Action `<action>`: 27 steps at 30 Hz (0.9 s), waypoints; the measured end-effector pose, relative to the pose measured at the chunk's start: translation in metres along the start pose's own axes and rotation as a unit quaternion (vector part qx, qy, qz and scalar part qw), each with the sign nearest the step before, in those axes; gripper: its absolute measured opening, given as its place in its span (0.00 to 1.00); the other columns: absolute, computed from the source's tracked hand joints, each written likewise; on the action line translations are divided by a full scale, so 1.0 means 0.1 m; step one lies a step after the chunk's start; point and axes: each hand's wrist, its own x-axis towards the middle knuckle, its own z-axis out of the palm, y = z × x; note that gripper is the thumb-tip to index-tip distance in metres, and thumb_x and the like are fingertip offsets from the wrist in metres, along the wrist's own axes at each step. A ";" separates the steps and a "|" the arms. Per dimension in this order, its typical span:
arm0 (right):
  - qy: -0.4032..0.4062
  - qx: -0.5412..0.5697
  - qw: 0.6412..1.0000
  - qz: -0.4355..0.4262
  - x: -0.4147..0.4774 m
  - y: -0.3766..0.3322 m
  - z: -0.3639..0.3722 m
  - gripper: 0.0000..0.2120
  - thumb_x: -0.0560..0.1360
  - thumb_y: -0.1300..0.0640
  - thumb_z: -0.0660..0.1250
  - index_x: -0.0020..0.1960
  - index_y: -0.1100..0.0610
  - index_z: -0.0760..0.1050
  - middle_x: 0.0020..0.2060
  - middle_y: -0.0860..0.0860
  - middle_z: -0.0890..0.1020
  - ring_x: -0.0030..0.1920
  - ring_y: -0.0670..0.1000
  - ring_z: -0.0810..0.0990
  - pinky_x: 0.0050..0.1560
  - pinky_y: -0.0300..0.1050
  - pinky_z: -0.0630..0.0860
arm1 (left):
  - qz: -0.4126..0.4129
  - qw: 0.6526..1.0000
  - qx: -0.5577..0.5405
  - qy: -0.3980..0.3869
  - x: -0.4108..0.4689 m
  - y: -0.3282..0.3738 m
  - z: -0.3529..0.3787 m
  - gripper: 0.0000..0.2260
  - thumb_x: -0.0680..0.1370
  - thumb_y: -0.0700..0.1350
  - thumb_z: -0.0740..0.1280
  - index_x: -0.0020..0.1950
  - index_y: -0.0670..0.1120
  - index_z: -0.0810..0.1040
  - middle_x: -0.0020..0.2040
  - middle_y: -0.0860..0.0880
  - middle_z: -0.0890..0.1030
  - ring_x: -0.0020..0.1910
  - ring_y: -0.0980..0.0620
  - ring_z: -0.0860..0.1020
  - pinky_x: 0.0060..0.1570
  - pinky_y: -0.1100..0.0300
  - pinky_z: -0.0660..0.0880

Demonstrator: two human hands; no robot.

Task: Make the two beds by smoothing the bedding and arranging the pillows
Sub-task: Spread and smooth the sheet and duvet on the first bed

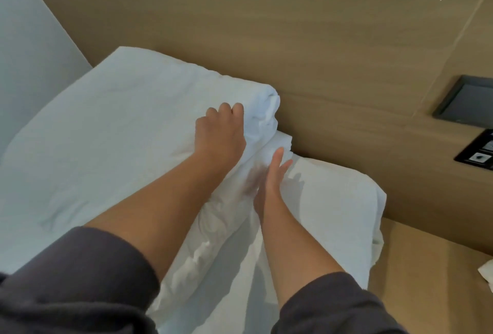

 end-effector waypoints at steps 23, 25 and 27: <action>-0.051 -0.127 0.990 -0.023 0.29 -0.03 0.55 0.37 0.74 0.27 0.52 0.77 0.36 0.42 0.79 0.49 0.52 0.76 0.58 0.56 0.73 0.63 0.57 | 0.182 0.971 -0.107 -0.109 0.72 0.02 0.14 0.17 0.84 0.51 0.50 0.36 0.50 0.62 0.34 0.53 0.67 0.34 0.53 0.67 0.40 0.56 0.63; -0.050 -0.140 0.989 -0.021 0.26 -0.04 0.58 0.37 0.75 0.27 0.52 0.78 0.37 0.43 0.78 0.49 0.53 0.76 0.58 0.57 0.72 0.63 0.59 | 0.189 0.966 -0.131 -0.114 0.67 -0.03 0.09 0.18 0.84 0.52 0.50 0.35 0.52 0.60 0.33 0.55 0.67 0.35 0.54 0.67 0.40 0.57 0.62; -0.059 -0.143 0.988 -0.028 0.25 -0.05 0.59 0.37 0.74 0.27 0.51 0.78 0.36 0.42 0.79 0.49 0.51 0.77 0.57 0.55 0.74 0.62 0.56 | 0.164 0.970 -0.142 -0.108 0.65 -0.11 0.12 0.17 0.84 0.52 0.51 0.35 0.52 0.60 0.34 0.54 0.68 0.36 0.52 0.68 0.40 0.57 0.62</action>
